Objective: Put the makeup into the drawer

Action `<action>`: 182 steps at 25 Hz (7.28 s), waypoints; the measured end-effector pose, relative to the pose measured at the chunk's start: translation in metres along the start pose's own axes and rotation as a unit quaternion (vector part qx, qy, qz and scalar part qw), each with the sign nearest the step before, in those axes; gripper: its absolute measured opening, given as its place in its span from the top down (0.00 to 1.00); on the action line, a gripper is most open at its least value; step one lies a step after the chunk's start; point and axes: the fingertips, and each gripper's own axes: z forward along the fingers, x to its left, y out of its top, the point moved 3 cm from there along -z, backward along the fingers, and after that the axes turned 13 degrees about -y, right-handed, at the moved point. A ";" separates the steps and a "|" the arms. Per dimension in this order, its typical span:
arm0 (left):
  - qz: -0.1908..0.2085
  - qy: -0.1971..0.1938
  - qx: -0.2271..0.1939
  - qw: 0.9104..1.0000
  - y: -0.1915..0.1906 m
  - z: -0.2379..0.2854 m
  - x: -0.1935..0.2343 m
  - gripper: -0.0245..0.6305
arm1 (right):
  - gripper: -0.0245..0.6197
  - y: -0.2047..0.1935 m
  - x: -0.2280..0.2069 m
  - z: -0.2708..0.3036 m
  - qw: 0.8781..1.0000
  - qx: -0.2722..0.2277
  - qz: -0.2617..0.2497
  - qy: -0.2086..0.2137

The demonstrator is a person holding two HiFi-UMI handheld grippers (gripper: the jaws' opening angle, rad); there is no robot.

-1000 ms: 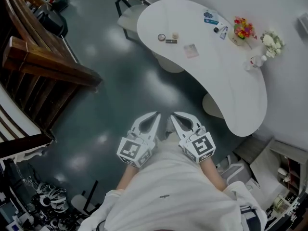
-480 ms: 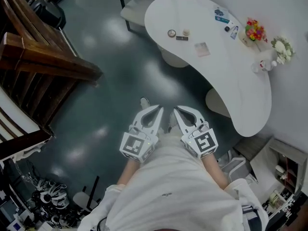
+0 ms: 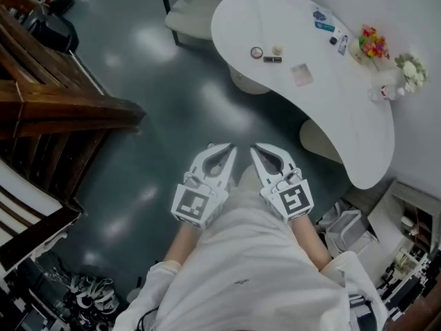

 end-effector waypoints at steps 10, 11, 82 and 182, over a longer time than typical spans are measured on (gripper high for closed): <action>-0.011 -0.056 0.029 0.998 -0.017 0.006 0.049 0.95 | 0.94 0.005 0.013 0.056 0.999 -0.025 0.008 -0.038; -0.016 -0.057 0.031 0.998 -0.020 0.008 0.051 0.95 | 0.94 0.004 0.014 0.059 0.999 -0.028 0.012 -0.035; -0.053 0.030 0.094 0.994 -0.259 0.159 0.301 0.95 | 0.80 -0.300 -0.150 0.386 0.985 0.105 -0.062 -0.124; -0.053 0.047 0.080 0.994 -0.192 0.024 0.280 0.95 | 0.92 -0.249 0.051 0.241 0.983 0.170 -0.063 -0.001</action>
